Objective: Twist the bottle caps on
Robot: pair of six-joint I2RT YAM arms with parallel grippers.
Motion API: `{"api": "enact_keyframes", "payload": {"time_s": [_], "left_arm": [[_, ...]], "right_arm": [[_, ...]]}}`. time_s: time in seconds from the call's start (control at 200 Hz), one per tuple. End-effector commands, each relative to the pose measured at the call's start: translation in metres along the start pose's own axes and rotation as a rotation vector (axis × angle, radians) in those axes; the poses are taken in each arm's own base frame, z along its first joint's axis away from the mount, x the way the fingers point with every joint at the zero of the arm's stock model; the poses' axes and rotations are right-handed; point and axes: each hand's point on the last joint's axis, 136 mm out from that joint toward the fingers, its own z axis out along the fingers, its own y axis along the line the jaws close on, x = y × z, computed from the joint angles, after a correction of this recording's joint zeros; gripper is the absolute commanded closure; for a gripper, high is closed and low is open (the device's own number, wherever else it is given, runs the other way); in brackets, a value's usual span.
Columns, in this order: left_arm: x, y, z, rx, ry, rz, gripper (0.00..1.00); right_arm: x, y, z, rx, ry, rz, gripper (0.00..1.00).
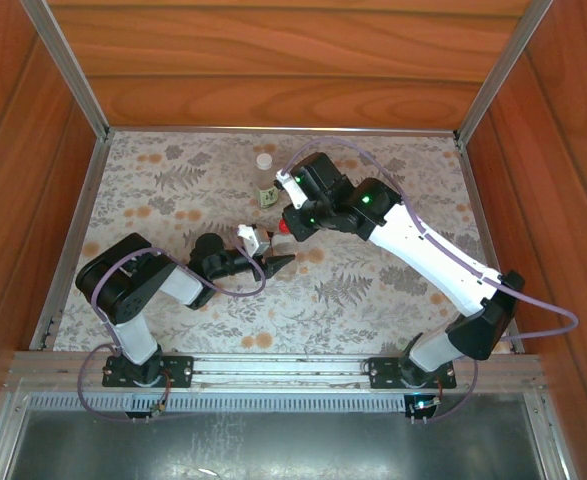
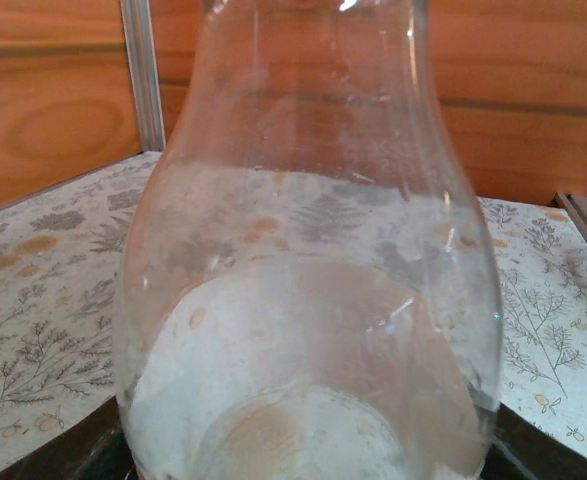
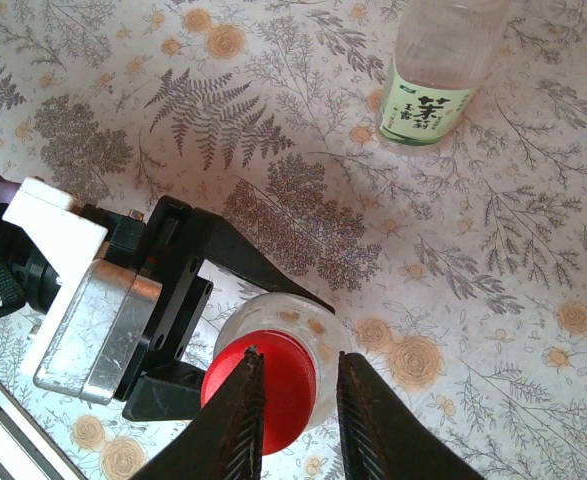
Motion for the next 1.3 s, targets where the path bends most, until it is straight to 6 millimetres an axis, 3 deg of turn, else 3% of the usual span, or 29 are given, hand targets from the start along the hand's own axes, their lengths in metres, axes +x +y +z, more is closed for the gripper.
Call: {"api": "enact_keyframes", "payload": {"time_s": [0.0, 0.615, 0.975, 1.294], "left_arm": [[0.05, -0.003, -0.006, 0.004, 0.164, -0.112, 0.4], [0.051, -0.002, -0.007, -0.003, 0.166, -0.116, 0.4], [0.052, 0.005, -0.008, -0.031, 0.168, -0.148, 0.41], [0.052, 0.005, -0.009, -0.026, 0.168, -0.151, 0.41]], "right_arm": [[-0.001, -0.002, 0.004, 0.002, 0.015, 0.005, 0.73], [0.006, 0.001, 0.009, -0.016, 0.047, 0.007, 0.73], [0.004, 0.004, -0.004, -0.038, 0.005, 0.031, 0.75], [0.006, 0.003, 0.0, -0.032, 0.01, 0.03, 0.74]]}}
